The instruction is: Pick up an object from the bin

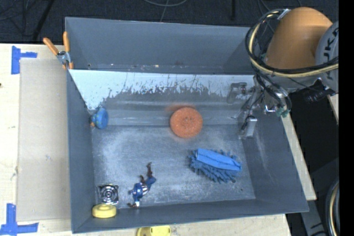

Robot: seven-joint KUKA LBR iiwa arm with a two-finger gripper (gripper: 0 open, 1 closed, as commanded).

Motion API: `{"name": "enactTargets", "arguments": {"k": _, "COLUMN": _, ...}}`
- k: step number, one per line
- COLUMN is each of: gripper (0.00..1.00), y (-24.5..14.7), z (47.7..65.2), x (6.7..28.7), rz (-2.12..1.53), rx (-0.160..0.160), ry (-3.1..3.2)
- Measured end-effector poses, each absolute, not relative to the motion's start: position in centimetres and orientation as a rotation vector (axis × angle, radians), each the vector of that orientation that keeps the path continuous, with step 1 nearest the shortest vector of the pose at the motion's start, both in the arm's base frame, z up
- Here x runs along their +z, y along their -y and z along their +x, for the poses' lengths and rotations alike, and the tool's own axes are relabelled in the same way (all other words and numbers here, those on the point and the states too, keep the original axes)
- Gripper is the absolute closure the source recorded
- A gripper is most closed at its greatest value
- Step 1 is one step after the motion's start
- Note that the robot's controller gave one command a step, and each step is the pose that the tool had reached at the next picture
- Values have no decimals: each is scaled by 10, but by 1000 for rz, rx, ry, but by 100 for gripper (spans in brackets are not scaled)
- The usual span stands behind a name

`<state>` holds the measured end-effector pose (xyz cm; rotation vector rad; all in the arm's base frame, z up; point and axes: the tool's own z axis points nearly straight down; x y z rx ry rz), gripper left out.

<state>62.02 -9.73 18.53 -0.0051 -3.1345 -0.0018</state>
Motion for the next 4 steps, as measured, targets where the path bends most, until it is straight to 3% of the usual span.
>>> {"name": "enactTargets", "arguments": {"k": 1, "gripper": 0, "y": 97, "z": 622, "x": 190, "rz": -3, "rx": 0, "ry": 3142}}
{"name": "enactTargets", "arguments": {"k": 2, "gripper": 0, "y": 96, "z": 613, "x": 146, "rz": 100, "rx": 1, "ry": 3146}}
{"name": "enactTargets", "arguments": {"k": 3, "gripper": 0, "y": 61, "z": 571, "x": 83, "rz": 192, "rx": 1, "ry": 3137}}
{"name": "enactTargets", "arguments": {"k": 4, "gripper": 0, "y": 47, "z": 560, "x": 63, "rz": 426, "rx": -1, "ry": 3111}}
